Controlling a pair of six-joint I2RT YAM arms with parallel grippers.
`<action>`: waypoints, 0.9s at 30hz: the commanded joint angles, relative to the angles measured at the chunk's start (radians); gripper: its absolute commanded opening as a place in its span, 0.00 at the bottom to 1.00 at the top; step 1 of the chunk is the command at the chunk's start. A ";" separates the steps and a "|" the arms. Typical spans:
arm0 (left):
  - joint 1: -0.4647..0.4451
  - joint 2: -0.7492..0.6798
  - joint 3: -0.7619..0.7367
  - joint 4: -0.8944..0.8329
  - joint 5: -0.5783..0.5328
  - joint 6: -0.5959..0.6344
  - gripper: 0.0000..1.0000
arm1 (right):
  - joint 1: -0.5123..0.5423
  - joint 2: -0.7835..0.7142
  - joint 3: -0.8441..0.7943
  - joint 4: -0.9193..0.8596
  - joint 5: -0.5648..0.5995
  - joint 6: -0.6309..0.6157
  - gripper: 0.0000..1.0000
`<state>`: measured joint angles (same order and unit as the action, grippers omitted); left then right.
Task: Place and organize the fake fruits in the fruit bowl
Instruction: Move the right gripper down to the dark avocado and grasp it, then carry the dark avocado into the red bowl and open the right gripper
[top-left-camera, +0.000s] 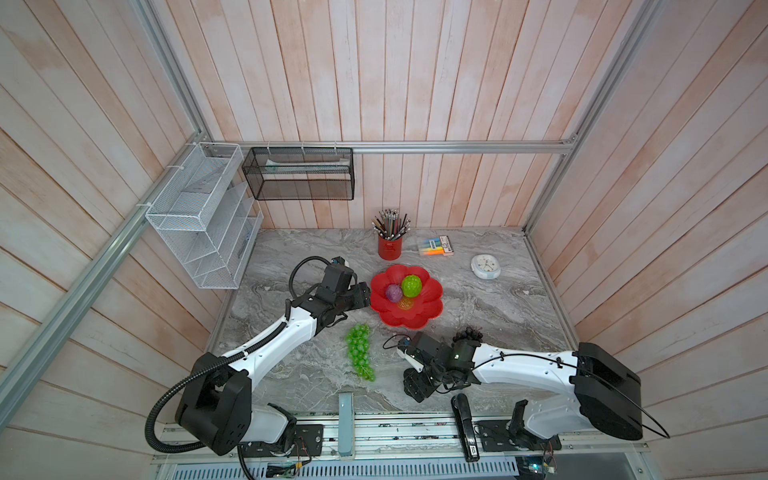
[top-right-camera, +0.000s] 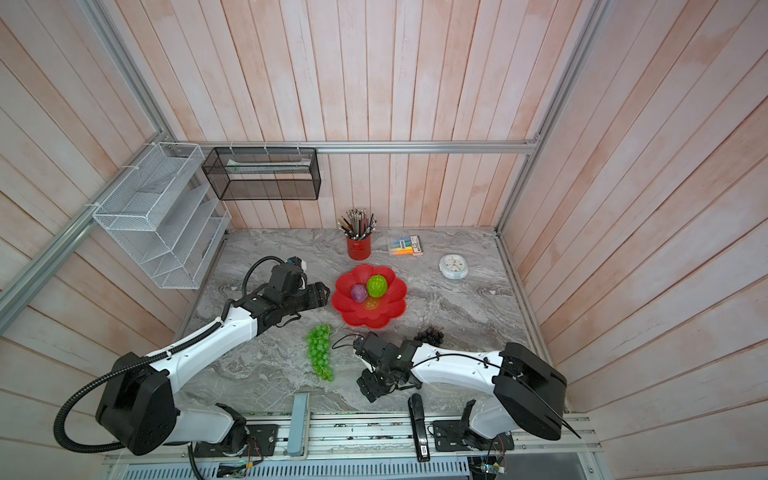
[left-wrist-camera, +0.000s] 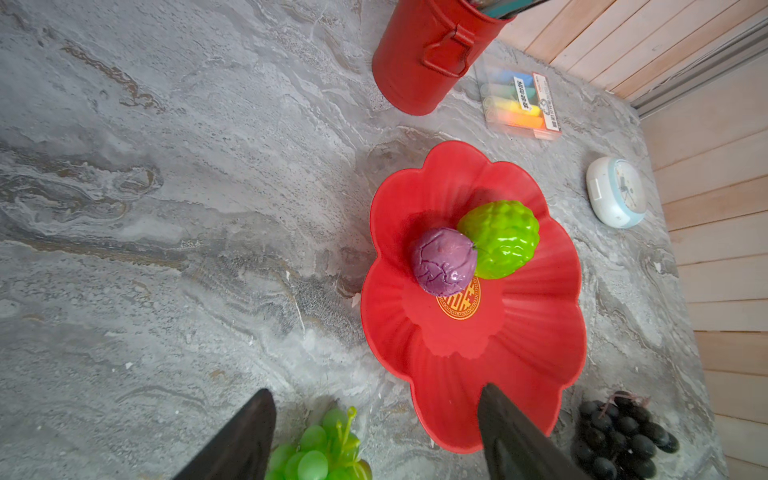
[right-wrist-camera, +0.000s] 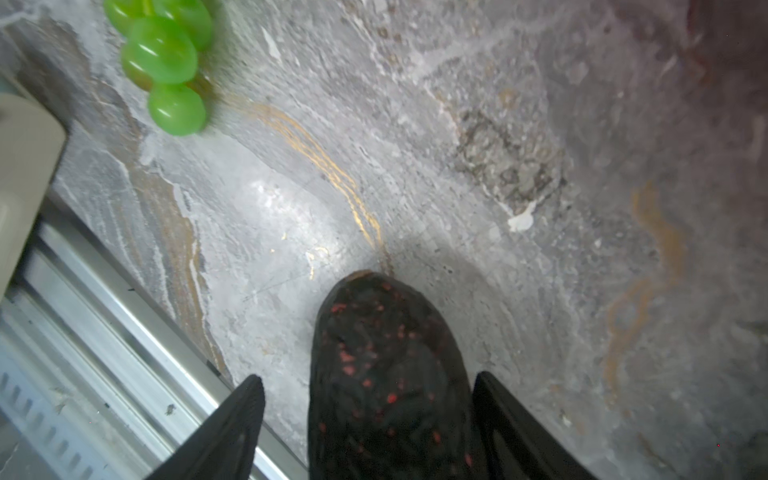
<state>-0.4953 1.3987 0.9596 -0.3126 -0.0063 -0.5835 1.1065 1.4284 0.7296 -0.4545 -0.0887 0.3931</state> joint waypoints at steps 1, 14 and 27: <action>0.008 -0.003 -0.012 0.034 0.014 -0.006 0.79 | 0.006 0.024 -0.014 -0.030 0.012 0.016 0.72; 0.013 -0.023 -0.042 0.041 -0.027 -0.009 0.79 | 0.006 -0.054 -0.017 -0.016 0.036 0.035 0.41; 0.027 -0.102 -0.086 0.028 -0.047 -0.017 0.79 | -0.365 -0.092 0.215 0.079 -0.024 -0.110 0.39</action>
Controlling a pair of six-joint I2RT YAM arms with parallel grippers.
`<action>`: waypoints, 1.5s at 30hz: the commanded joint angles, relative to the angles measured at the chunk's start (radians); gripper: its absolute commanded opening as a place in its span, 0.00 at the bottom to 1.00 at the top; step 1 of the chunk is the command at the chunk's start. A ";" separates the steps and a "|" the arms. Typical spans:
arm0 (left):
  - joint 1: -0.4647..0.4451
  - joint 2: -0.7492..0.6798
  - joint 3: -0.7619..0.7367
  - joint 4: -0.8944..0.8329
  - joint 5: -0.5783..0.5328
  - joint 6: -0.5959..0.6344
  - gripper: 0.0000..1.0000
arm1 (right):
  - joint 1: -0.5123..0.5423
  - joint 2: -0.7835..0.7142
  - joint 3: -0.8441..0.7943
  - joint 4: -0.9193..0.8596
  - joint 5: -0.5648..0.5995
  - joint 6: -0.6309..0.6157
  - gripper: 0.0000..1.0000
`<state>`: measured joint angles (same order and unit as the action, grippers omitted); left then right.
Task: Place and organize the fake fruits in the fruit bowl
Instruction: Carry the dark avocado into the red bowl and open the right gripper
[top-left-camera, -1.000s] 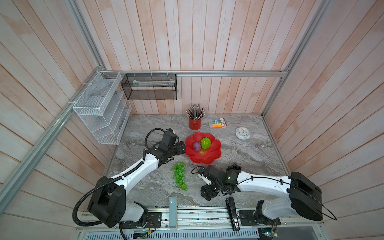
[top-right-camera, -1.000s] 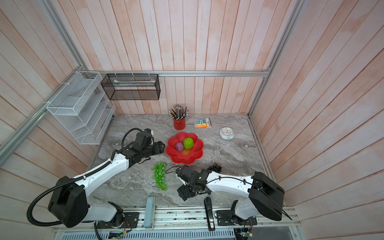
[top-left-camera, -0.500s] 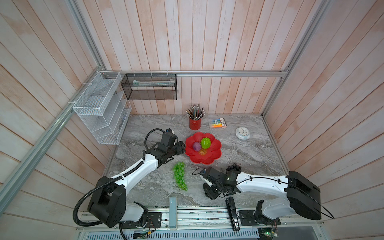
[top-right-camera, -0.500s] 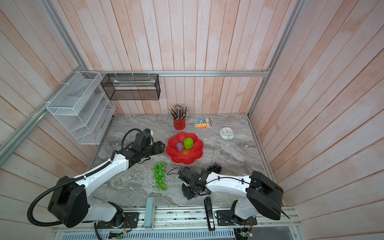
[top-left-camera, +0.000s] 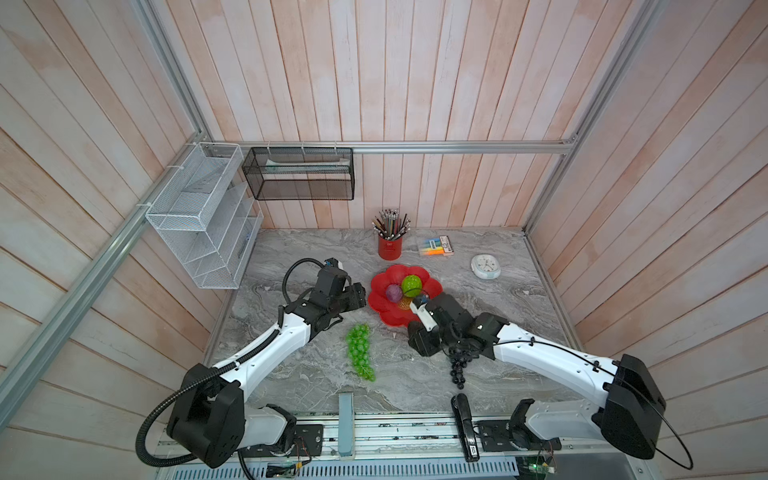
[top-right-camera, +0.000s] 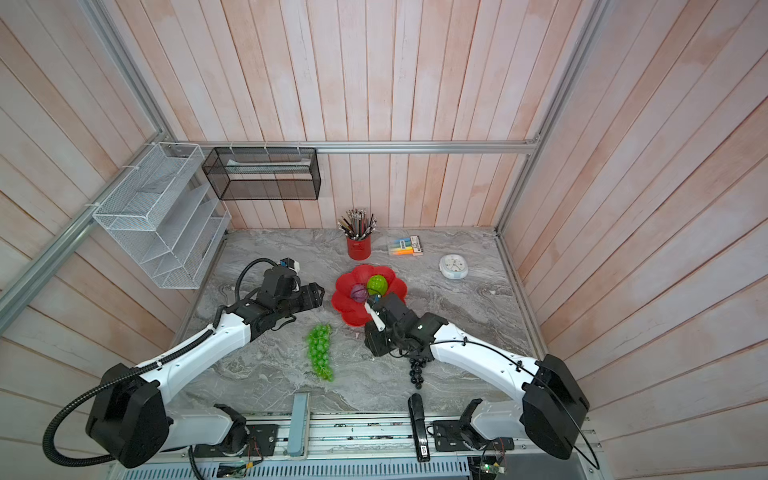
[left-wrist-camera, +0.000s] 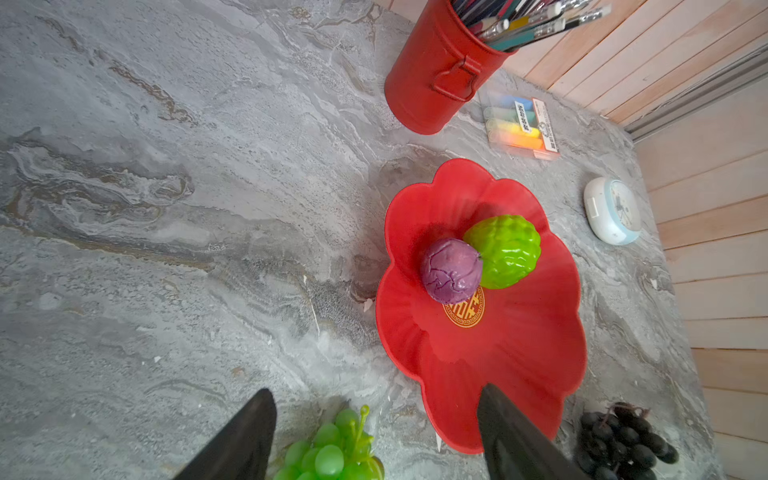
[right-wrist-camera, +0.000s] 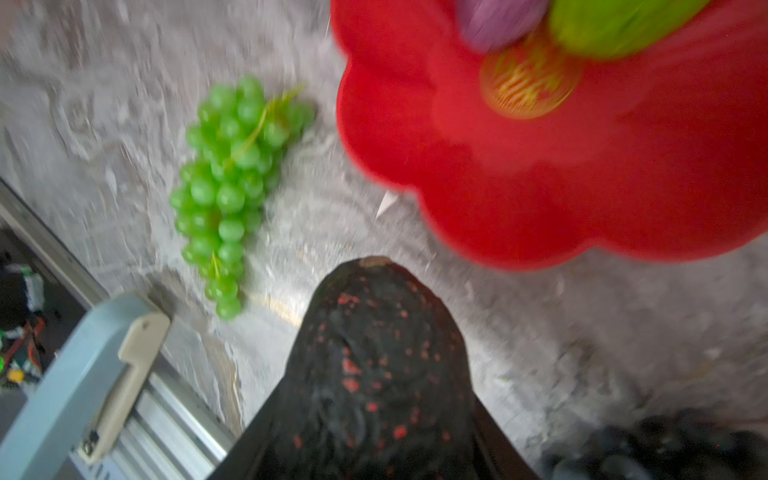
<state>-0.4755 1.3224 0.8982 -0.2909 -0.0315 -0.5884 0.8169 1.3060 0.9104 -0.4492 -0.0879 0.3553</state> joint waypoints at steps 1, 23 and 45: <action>0.008 -0.030 -0.030 0.006 -0.022 -0.016 0.79 | -0.096 0.053 0.049 0.098 -0.024 -0.089 0.39; 0.028 -0.107 -0.055 -0.073 -0.021 -0.040 0.78 | -0.163 0.567 0.324 0.151 -0.032 -0.332 0.40; 0.029 -0.023 0.053 -0.322 0.103 0.069 0.78 | -0.179 0.559 0.345 0.156 -0.011 -0.355 0.77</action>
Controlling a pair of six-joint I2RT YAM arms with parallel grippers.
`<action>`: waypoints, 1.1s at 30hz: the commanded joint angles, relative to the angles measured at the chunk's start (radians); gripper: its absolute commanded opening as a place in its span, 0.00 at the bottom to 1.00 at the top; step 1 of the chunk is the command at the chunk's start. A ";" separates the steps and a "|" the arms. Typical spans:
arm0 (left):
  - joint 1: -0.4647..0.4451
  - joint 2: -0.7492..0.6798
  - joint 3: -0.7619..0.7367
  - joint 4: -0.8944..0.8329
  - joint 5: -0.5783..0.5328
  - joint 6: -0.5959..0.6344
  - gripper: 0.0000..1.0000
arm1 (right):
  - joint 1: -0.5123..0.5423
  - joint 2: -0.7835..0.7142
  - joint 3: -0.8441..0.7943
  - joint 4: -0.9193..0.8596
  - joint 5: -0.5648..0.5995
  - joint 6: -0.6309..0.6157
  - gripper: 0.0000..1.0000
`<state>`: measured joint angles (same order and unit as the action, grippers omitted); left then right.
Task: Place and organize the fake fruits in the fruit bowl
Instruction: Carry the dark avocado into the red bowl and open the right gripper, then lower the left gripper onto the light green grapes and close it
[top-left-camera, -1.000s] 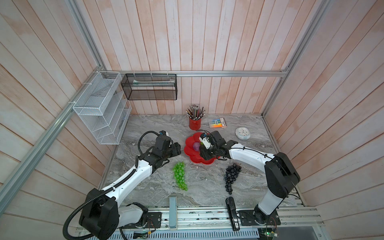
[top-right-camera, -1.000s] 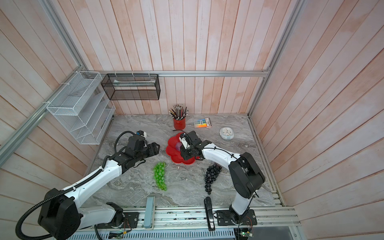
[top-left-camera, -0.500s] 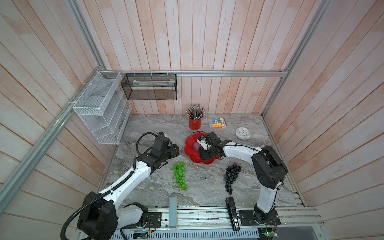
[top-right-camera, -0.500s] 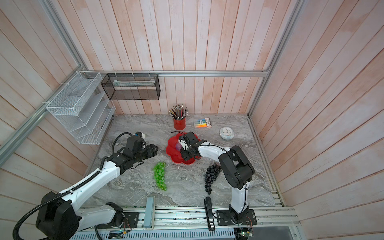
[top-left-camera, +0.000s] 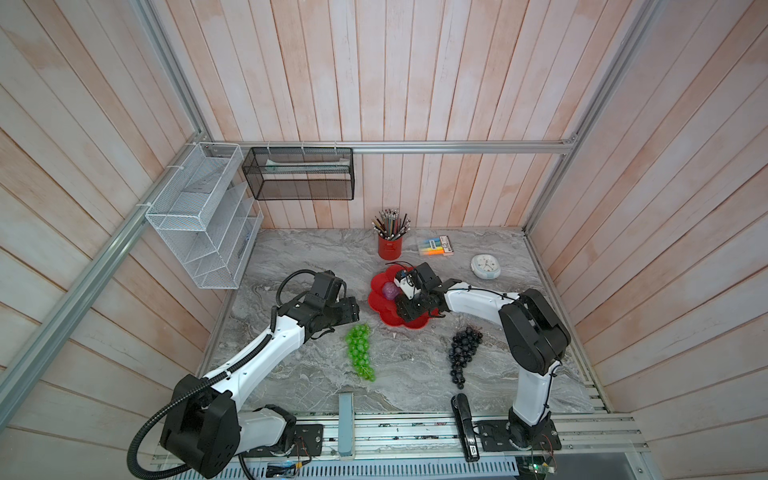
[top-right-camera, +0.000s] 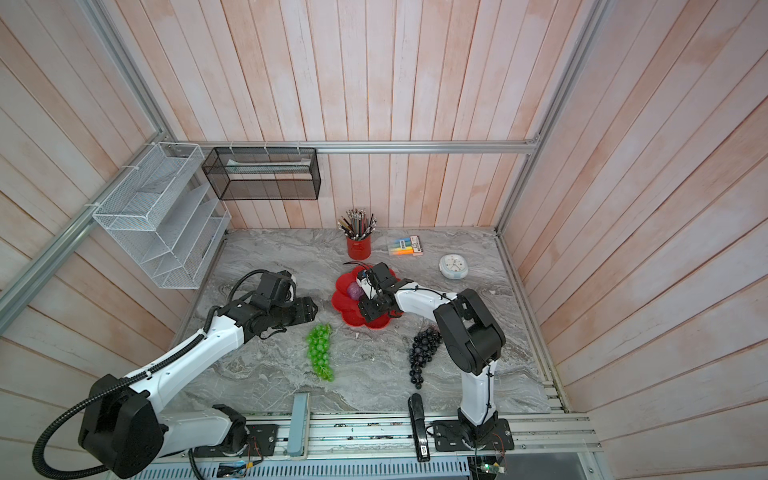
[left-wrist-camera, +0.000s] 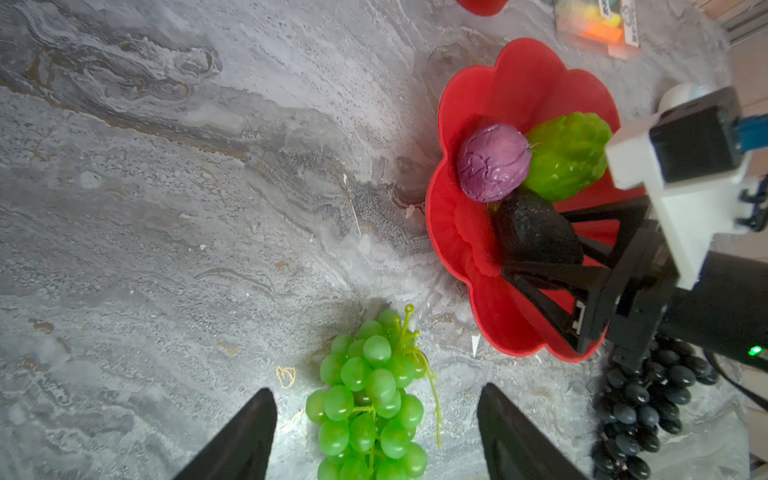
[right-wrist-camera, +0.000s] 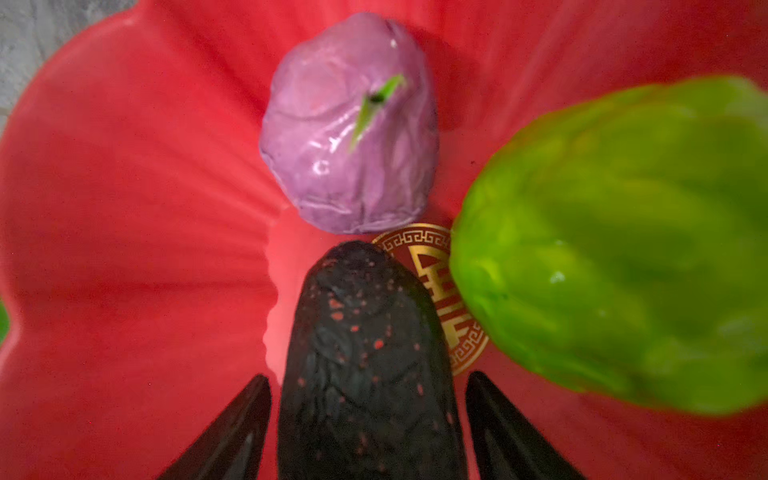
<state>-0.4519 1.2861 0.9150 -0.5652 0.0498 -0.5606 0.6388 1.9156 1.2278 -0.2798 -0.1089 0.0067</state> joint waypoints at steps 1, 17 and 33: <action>0.006 0.018 0.040 -0.052 0.024 0.045 0.78 | -0.001 -0.058 0.031 -0.020 0.015 -0.007 0.78; 0.007 0.255 0.202 -0.135 0.114 0.180 0.67 | 0.033 -0.278 -0.080 0.012 0.095 0.037 0.82; -0.021 0.470 0.233 -0.093 0.120 0.175 0.59 | 0.042 -0.365 -0.223 0.105 0.069 0.079 0.81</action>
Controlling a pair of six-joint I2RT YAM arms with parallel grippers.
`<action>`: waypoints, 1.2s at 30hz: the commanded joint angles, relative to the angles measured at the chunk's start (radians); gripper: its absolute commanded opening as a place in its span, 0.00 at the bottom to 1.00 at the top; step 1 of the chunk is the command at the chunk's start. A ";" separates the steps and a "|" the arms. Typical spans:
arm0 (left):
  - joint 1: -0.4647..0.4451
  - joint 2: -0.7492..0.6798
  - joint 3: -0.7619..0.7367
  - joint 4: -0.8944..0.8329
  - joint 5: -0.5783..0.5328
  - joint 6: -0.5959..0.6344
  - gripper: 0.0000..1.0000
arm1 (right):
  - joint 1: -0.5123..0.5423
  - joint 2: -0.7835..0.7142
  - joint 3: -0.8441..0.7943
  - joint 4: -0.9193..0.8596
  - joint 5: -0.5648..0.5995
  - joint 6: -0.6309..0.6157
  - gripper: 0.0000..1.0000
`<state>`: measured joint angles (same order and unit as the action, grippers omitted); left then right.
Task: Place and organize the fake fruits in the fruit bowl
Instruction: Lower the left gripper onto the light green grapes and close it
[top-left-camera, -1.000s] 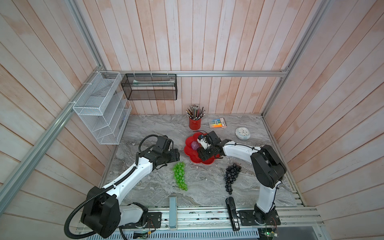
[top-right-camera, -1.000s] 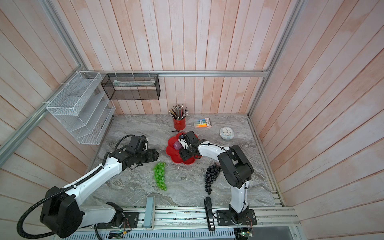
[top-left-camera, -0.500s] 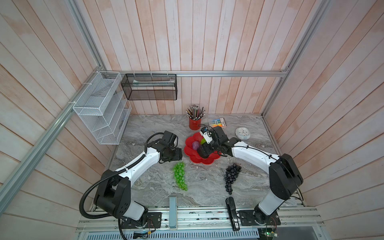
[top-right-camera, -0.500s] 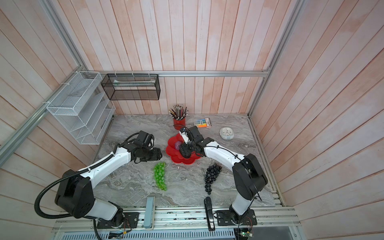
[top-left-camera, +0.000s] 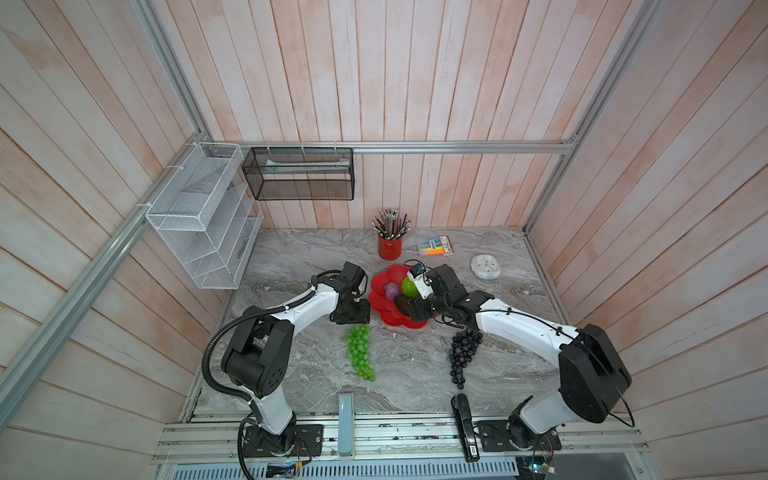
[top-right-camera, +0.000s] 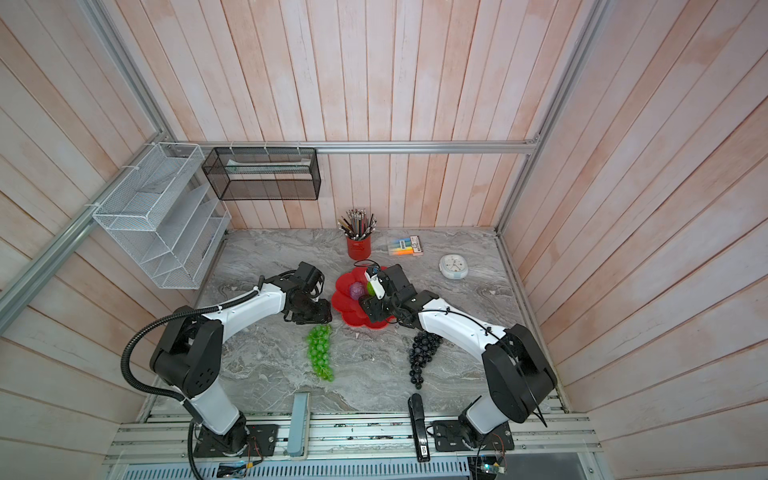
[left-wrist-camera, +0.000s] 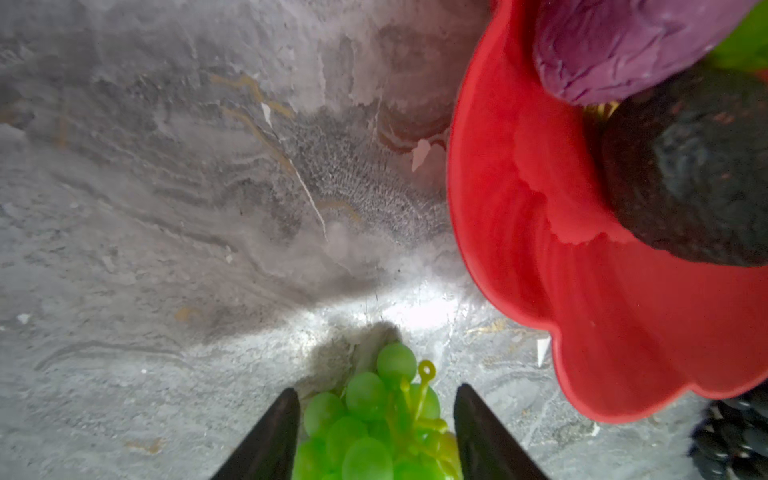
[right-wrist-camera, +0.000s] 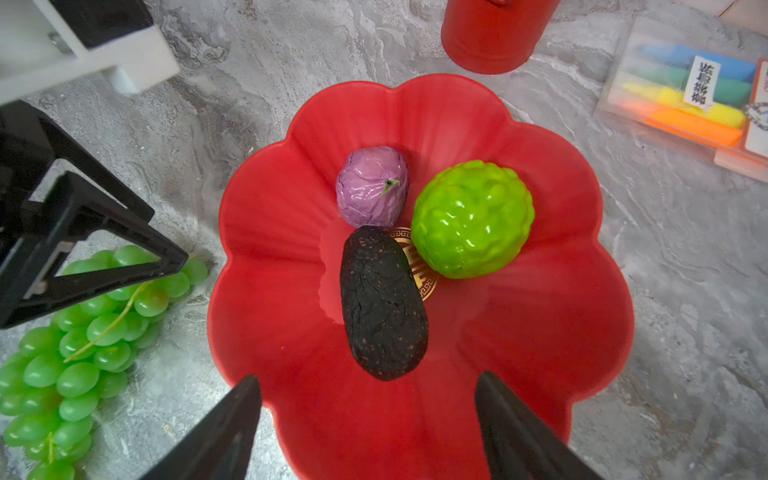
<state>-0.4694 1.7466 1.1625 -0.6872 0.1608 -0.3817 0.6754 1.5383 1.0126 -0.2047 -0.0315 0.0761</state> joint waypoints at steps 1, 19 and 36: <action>-0.003 0.016 -0.017 0.031 0.012 -0.006 0.57 | 0.006 0.017 -0.008 0.030 -0.014 0.012 0.81; -0.003 -0.097 -0.096 0.110 0.072 -0.030 0.00 | 0.013 0.011 -0.013 0.036 0.003 0.022 0.80; -0.080 -0.102 -0.040 0.021 -0.068 0.071 0.48 | 0.021 -0.006 -0.030 0.037 0.054 0.038 0.80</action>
<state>-0.5167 1.5951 1.0668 -0.5980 0.1738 -0.3634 0.6914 1.5429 1.0042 -0.1768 -0.0151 0.0895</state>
